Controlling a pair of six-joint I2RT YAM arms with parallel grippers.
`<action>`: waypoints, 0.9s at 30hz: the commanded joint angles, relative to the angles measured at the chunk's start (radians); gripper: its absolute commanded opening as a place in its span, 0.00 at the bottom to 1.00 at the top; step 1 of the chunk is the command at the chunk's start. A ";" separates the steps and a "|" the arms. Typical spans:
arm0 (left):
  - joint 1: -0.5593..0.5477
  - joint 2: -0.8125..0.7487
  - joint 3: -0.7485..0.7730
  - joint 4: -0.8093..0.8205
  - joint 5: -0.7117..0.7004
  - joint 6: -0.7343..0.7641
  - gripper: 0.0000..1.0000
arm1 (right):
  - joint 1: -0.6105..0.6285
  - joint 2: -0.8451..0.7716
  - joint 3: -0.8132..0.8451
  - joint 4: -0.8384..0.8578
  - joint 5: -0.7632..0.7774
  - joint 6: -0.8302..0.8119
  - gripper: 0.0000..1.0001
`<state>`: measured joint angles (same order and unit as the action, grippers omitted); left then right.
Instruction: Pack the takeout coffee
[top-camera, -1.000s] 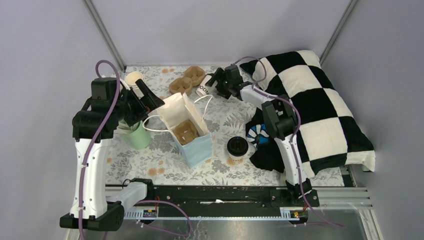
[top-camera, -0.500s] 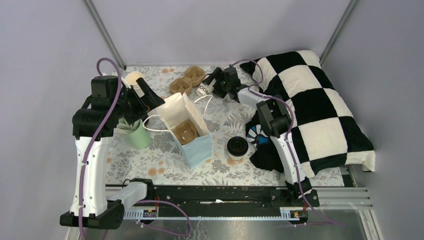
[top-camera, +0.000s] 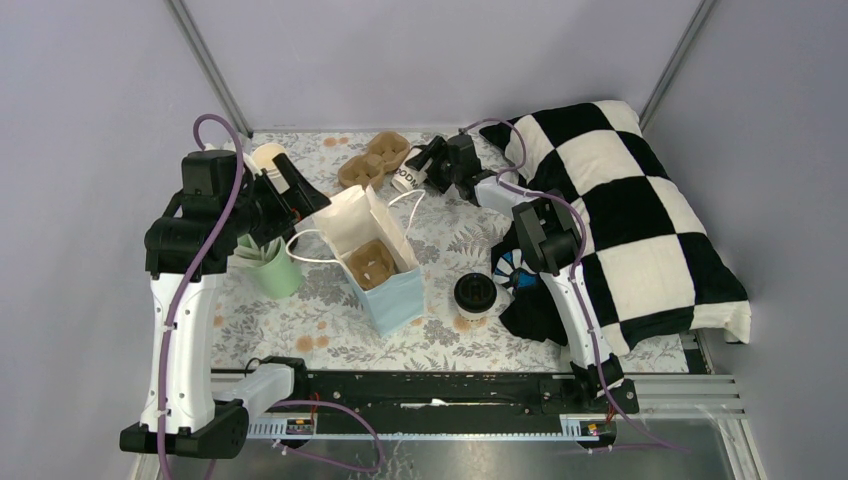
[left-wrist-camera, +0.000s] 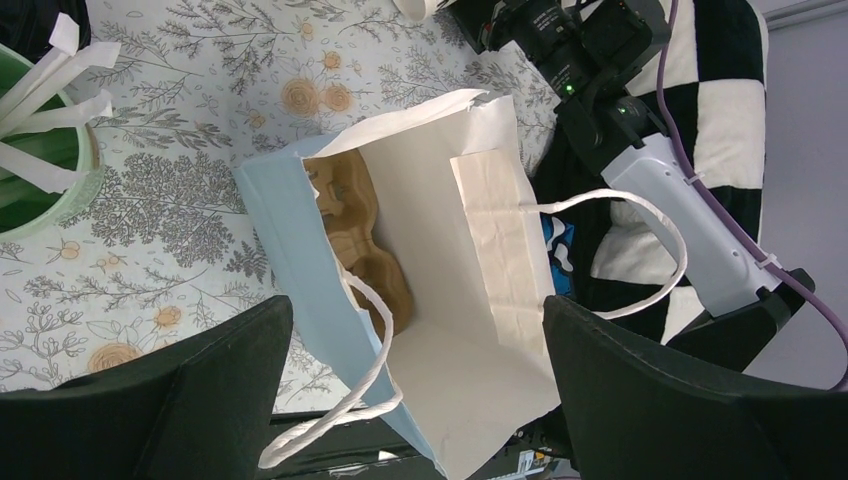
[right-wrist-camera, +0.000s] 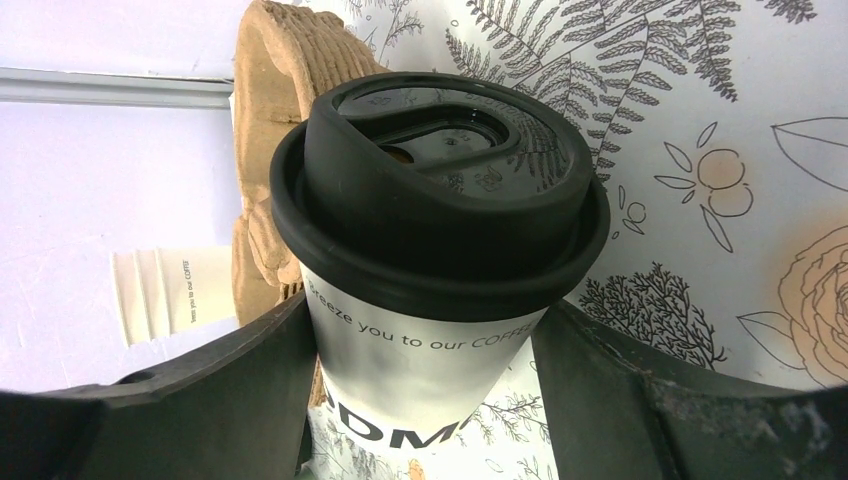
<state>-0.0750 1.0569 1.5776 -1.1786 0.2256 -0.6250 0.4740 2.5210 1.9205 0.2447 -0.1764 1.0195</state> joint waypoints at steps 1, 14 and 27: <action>0.003 -0.006 0.040 0.058 0.021 0.015 0.99 | -0.007 -0.058 -0.019 0.073 -0.003 -0.010 0.74; 0.003 -0.002 0.027 0.241 0.153 -0.019 0.99 | -0.045 -0.453 -0.282 -0.004 -0.082 -0.323 0.74; -0.005 0.010 -0.259 1.086 0.591 -0.432 0.99 | -0.048 -1.077 -0.423 -0.166 -0.327 -0.516 0.73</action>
<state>-0.0750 1.0565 1.4017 -0.5095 0.6472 -0.8467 0.4191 1.6100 1.5307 0.0803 -0.3889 0.4995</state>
